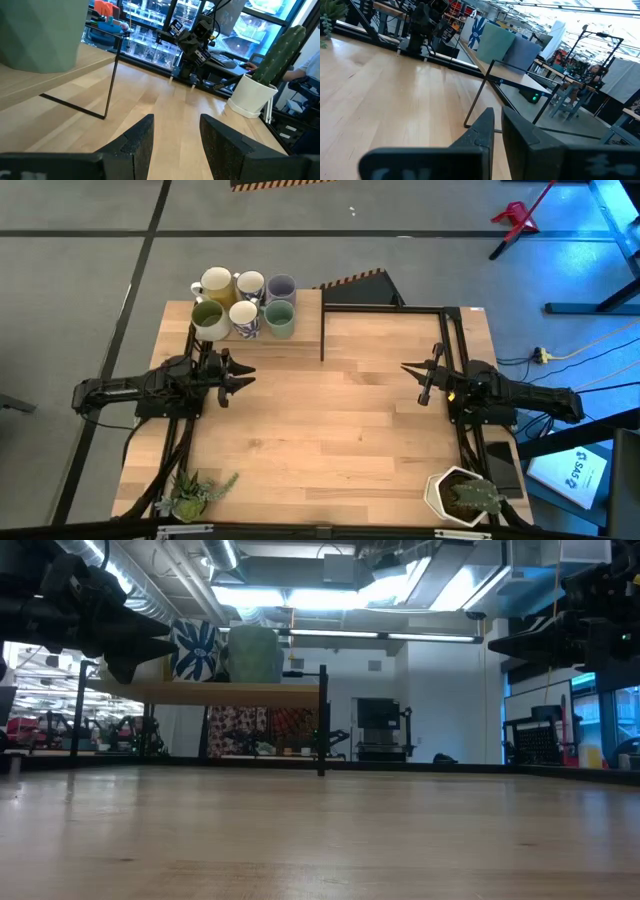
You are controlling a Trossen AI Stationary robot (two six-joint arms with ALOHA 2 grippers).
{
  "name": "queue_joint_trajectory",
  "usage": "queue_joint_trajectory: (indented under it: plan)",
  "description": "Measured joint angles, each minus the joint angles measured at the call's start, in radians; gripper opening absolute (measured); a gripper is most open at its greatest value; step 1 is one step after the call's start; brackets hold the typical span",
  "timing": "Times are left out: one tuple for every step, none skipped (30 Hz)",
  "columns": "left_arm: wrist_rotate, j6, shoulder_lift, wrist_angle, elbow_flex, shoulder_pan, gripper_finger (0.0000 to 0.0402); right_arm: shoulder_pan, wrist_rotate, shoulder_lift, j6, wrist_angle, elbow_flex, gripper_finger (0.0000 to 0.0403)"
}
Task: Place coffee mugs
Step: Return to Home Position
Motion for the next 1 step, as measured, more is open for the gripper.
queue_joint_trajectory:
  plan:
    - [0.0,0.0,0.0,0.0,0.0,0.0,0.0153,0.0,0.0,0.0,0.0,0.0,0.0,0.0028]
